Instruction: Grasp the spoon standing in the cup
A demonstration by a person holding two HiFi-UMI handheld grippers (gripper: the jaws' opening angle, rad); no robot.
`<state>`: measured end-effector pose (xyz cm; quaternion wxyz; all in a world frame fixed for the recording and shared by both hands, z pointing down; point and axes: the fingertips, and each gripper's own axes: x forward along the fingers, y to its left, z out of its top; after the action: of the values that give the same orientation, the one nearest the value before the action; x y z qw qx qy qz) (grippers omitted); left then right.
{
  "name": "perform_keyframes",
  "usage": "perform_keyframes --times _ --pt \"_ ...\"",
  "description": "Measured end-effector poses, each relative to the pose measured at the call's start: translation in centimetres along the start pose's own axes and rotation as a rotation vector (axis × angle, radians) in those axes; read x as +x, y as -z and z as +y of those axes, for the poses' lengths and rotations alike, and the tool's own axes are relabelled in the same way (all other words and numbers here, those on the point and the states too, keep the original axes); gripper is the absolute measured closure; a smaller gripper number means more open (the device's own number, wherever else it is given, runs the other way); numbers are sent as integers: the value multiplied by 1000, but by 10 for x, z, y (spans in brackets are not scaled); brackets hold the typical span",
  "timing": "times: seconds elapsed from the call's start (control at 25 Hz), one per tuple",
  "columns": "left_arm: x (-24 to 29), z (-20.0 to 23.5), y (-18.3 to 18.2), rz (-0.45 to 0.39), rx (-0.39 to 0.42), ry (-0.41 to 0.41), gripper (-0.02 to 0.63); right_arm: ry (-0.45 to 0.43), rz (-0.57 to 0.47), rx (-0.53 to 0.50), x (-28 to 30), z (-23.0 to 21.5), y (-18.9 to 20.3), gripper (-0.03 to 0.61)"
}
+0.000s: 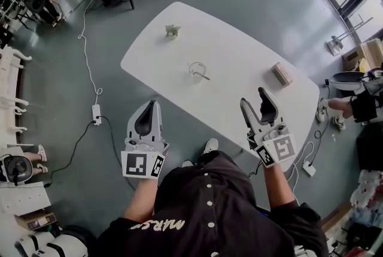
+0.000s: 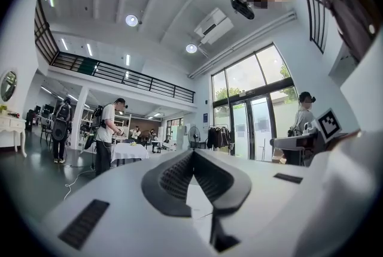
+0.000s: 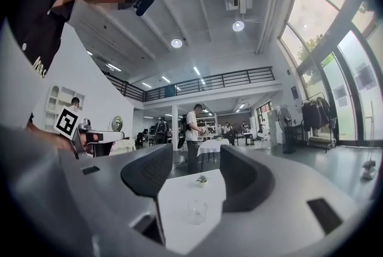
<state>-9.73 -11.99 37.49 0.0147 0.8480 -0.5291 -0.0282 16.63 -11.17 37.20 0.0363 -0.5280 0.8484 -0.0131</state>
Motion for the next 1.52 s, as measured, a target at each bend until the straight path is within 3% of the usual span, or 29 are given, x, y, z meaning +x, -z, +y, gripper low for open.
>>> perform_keyframes --times 0.36,0.68,0.88,1.16,1.52 --pt "33 -3 11 26 -32 -58 607 -117 43 -49 34 -14 10 347" --pt "46 -13 24 60 -53 -82 607 -267 129 -240 55 0 34 345" --pt "57 -13 32 79 -70 -59 607 -331 215 -360 72 7 65 345" --pt "78 -10 35 95 -71 -5 607 -351 322 -503 95 11 117 341" --pt "89 2 45 118 -88 -5 607 -454 434 -721 118 12 187 331"
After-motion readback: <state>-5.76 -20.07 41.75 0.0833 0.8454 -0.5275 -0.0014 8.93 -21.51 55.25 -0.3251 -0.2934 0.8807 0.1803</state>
